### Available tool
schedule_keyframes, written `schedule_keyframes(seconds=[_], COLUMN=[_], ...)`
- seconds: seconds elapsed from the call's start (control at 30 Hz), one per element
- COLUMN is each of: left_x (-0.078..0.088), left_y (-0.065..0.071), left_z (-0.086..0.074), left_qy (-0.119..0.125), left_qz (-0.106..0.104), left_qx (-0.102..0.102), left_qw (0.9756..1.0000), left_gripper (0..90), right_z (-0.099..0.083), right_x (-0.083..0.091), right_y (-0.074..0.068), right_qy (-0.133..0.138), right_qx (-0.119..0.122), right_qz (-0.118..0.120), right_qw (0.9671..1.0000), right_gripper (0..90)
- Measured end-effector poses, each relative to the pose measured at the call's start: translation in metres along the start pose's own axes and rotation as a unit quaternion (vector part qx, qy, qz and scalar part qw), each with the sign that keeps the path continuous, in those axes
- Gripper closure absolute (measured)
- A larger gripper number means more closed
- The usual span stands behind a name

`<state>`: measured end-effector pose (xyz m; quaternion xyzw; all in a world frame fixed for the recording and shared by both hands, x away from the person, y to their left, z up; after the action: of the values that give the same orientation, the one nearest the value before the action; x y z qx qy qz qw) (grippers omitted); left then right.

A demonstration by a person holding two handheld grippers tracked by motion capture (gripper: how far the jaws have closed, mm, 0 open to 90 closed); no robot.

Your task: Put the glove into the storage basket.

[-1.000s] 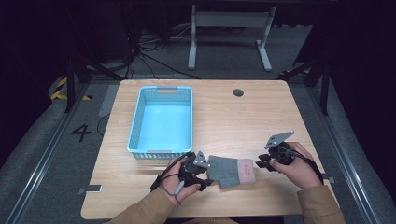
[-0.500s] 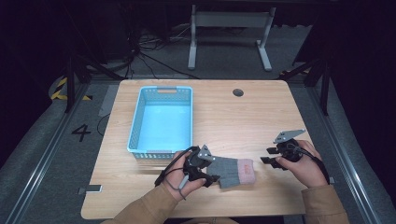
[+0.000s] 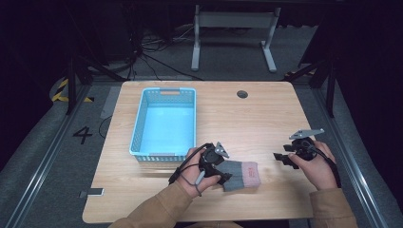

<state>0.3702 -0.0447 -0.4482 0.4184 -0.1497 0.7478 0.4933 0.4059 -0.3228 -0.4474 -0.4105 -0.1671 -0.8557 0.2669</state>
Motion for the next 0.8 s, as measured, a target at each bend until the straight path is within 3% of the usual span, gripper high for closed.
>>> schedule_keyframes(seconds=[0.23,0.6,0.8], left_x=[-0.009,-0.032,-0.045], left_y=[0.004,0.005,0.004], left_z=[0.006,0.005,0.007], left_qy=[-0.005,-0.013,-0.01], left_qz=[-0.022,0.001,0.021], left_qx=[-0.024,-0.026,-0.04], left_qw=[0.9995,0.9996,0.9989], left_gripper=[29.9,24.2,21.8], right_z=[-0.004,-0.003,-0.003], right_x=[-0.001,-0.001,-0.002], right_y=[0.006,0.004,0.003], right_qy=[0.003,0.006,0.009], right_qx=[-0.01,-0.007,-0.008], right_qz=[-0.001,0.004,0.014], right_qw=[0.9999,1.0,0.9998], right_gripper=[40.7,40.5,39.6])
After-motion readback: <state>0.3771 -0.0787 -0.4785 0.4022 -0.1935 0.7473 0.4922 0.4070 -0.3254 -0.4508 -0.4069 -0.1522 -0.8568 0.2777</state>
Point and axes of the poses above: each handheld gripper's, and its own axes: x roughly backward along the jaws, z roughly out of its top, y roughly to its right, the point moved 5 cm from there along -x, roughly forward along the jaws, and after that the axes turned 5 degrees about x, right-handed, at the moved point
